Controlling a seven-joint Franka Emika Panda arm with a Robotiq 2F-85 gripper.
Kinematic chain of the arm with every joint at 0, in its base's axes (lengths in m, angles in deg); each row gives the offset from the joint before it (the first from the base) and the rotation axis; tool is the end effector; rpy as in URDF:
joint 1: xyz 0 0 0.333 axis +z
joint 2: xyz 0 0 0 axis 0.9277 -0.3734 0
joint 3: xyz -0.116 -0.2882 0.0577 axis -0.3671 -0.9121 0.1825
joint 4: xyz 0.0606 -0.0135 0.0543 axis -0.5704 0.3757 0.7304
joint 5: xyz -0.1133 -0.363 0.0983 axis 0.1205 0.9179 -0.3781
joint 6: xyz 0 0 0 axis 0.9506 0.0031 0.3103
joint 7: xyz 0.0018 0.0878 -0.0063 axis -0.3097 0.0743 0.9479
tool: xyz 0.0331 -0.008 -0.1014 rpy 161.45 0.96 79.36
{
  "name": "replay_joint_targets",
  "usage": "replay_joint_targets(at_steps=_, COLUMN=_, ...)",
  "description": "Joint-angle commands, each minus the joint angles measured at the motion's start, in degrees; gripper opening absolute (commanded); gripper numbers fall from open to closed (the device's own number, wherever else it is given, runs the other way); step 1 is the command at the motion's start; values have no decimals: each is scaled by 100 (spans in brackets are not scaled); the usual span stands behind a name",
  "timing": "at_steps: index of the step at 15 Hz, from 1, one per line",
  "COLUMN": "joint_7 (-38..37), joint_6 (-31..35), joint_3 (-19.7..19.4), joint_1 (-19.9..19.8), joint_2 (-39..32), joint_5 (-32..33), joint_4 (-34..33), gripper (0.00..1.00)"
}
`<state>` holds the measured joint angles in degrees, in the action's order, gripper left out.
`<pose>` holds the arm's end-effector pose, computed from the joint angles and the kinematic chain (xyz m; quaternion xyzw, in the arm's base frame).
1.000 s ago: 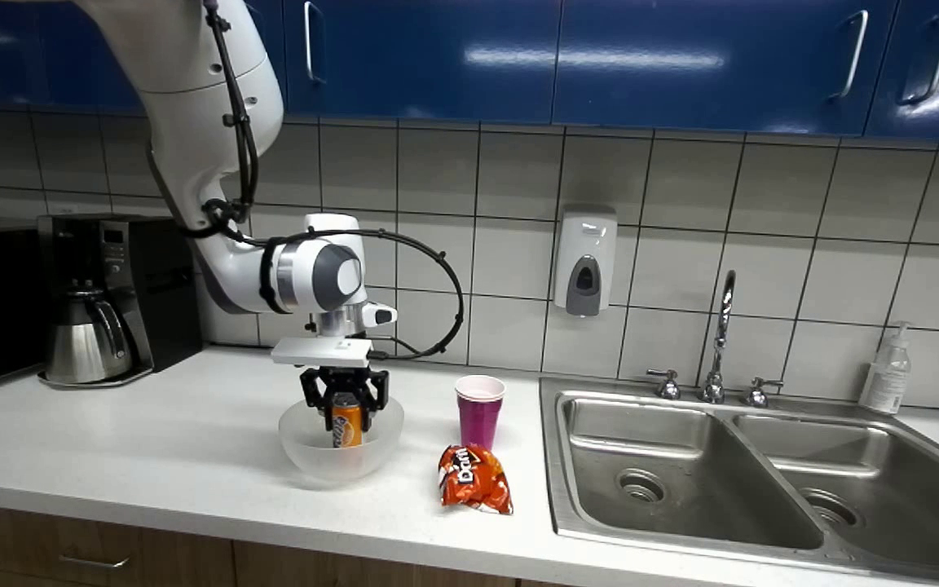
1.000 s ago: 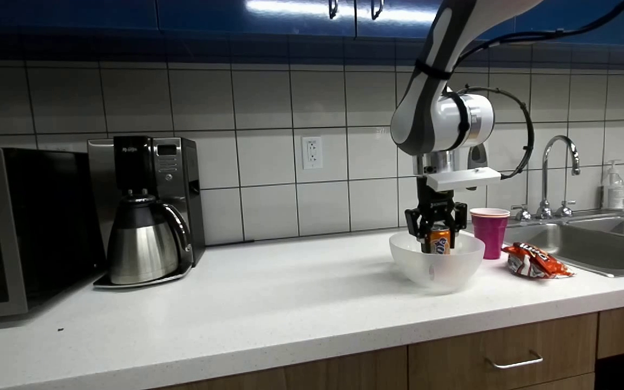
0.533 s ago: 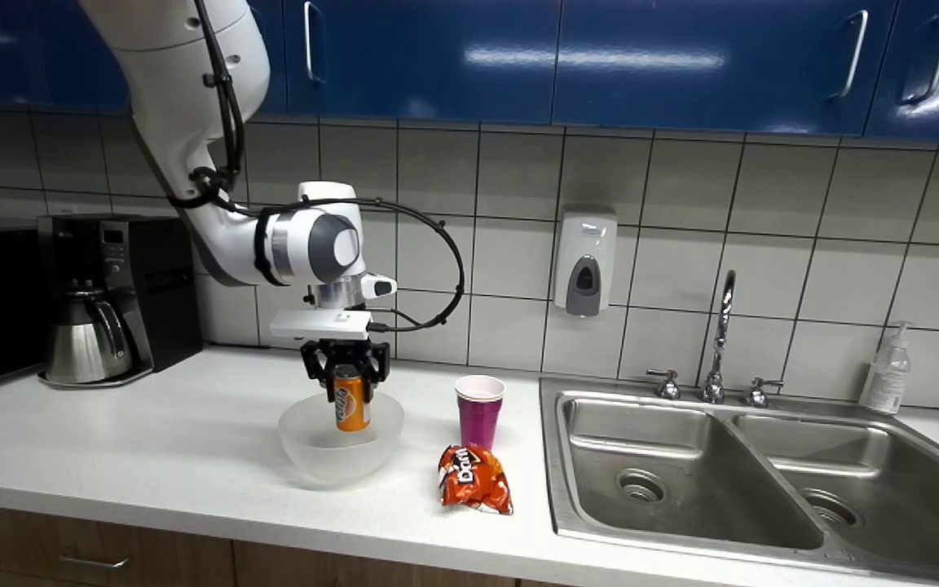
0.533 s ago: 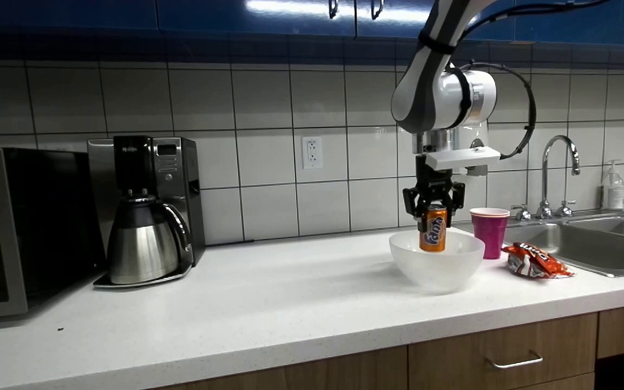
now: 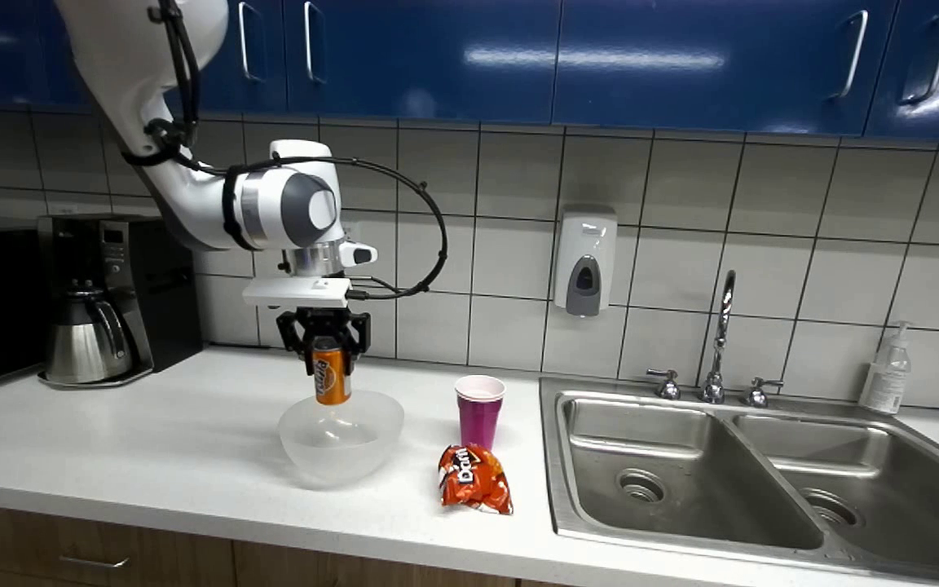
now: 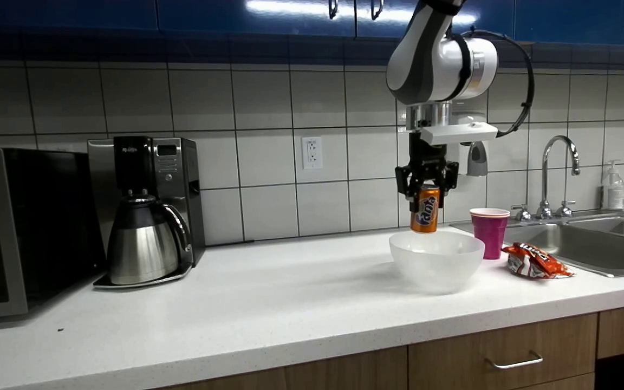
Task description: Pick up the orange fanta can from the clear bowl and put it on the kitchen counter
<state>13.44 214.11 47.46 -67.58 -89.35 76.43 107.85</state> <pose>0.5632 0.0004 0.3174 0.9956 0.0615 0.0636 0.0297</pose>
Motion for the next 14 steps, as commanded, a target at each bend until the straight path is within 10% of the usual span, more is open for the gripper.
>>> replay_joint_targets(at_steps=1, joint_7=-56, joint_6=-328, joint_3=135, joint_1=111, joint_2=616, joint_5=-36, joint_4=248, gripper=39)
replay_joint_targets(at_steps=14, joint_7=-629, joint_6=-394, joint_3=736, joint_1=767, joint_2=720, joint_5=-75, joint_4=382, gripper=39)
